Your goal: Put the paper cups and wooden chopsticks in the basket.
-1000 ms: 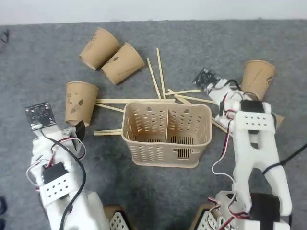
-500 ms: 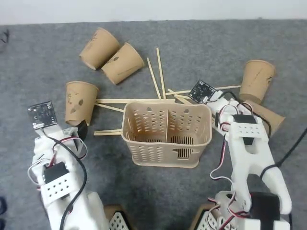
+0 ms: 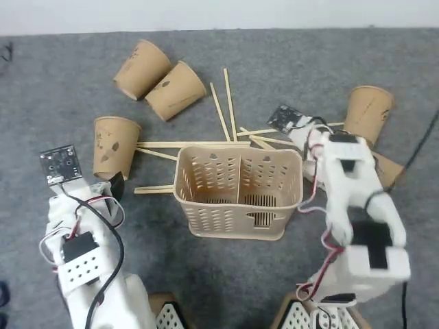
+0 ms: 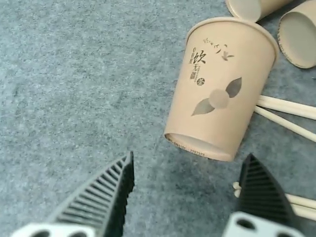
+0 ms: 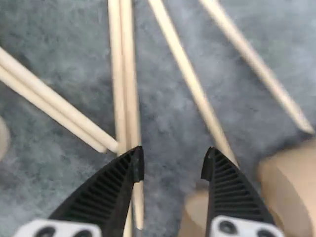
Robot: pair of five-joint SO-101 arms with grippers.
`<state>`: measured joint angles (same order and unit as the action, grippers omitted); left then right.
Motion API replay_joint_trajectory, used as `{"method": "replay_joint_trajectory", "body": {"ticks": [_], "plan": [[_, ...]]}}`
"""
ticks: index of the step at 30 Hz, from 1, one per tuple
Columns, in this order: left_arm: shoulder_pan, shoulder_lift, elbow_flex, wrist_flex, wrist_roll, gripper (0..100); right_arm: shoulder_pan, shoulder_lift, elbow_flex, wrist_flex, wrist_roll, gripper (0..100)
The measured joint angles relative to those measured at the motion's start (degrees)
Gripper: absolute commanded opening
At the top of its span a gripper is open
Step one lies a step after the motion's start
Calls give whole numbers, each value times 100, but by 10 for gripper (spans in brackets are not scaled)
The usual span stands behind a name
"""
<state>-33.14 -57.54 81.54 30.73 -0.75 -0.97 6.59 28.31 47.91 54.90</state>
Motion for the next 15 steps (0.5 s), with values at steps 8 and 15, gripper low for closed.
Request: {"method": "replay_joint_trajectory", "body": {"ticks": [8, 15], "plan": [[26, 0, 0, 0, 0, 332, -404, 149, -273, 475, -9, 204], [35, 0, 0, 0, 0, 332, -387, 343, -308, 466, -9, 188]]}}
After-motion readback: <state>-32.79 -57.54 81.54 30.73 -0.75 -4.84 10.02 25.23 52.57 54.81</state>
